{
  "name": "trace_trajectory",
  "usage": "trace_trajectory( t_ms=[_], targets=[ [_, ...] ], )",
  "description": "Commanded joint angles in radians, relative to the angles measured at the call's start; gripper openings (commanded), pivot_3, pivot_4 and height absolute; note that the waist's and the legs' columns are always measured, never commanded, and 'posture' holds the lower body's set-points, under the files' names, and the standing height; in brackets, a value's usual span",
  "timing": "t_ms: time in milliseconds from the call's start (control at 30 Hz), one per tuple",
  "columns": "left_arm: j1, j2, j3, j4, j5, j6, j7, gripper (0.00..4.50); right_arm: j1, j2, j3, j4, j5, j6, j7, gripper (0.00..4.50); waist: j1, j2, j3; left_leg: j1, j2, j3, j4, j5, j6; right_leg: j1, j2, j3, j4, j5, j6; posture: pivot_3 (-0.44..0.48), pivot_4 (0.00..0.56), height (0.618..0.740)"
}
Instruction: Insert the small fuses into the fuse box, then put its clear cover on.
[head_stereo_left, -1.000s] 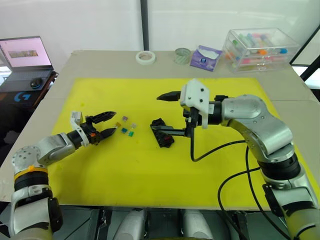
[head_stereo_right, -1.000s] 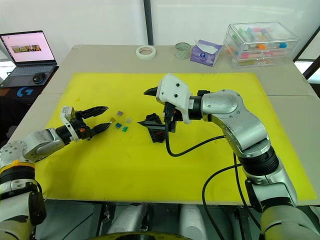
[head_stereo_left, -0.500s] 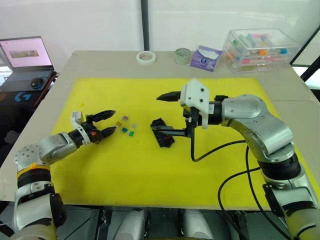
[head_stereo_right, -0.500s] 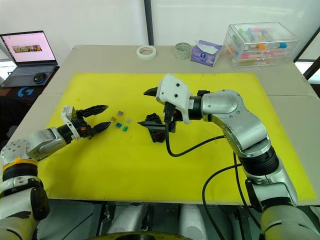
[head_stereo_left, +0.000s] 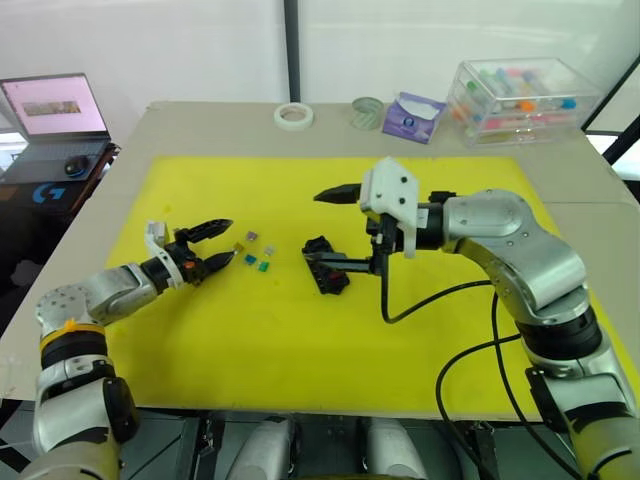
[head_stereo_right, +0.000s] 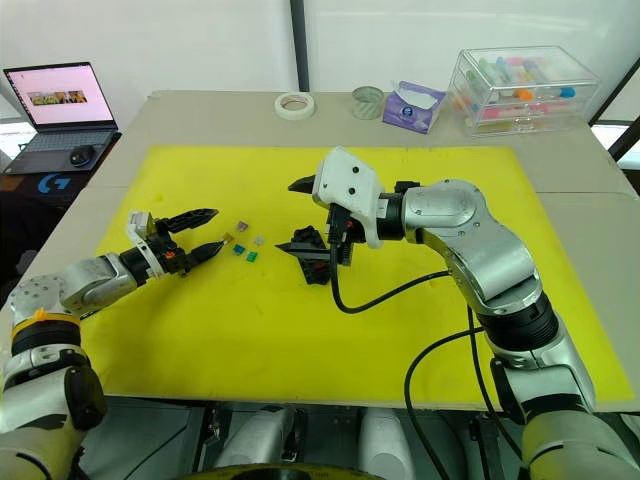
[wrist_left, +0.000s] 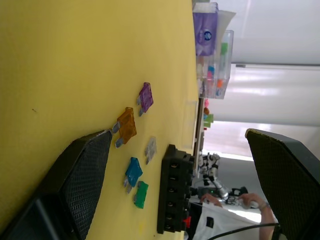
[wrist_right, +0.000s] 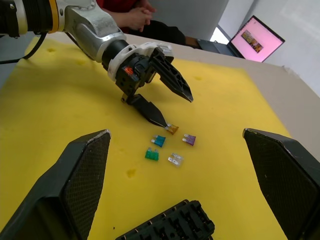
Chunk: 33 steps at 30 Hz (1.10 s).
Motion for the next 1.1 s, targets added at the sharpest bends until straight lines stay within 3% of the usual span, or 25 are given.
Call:
trace_trajectory(
  t_ms=[33, 1033, 1100],
  targets=[
    [-0.013, -0.011, 0.015, 0.031, 0.070, -0.010, -0.013, 4.50, -0.030, 0.001, -0.025, -0.041, 0.012, -0.004, -0.004, 4.48, 0.002, 0.000, 0.000, 0.000, 0.000, 0.000, 0.000, 0.000, 0.000, 0.000, 0.000, 0.000, 0.000, 0.000, 0.000, 0.000, 0.150, 0.740],
    [-0.080, -0.091, 0.041, 0.055, 0.338, 0.020, -0.153, 4.50, -0.022, 0.001, -0.025, -0.054, 0.021, 0.016, -0.015, 4.48, 0.025, 0.001, -0.002, 0.001, -0.002, -0.001, 0.001, 0.000, 0.000, 0.002, -0.002, -0.001, 0.000, 0.000, 0.000, 0.000, 0.150, 0.740],
    [-0.081, -0.095, 0.044, 0.053, 0.352, 0.022, -0.156, 3.94, -0.022, 0.001, -0.025, -0.055, 0.022, 0.016, -0.015, 4.50, 0.025, 0.001, -0.002, 0.001, -0.002, -0.002, 0.001, 0.000, 0.000, 0.002, -0.002, -0.001, 0.000, 0.000, 0.000, 0.000, 0.150, 0.740]
  ],
)
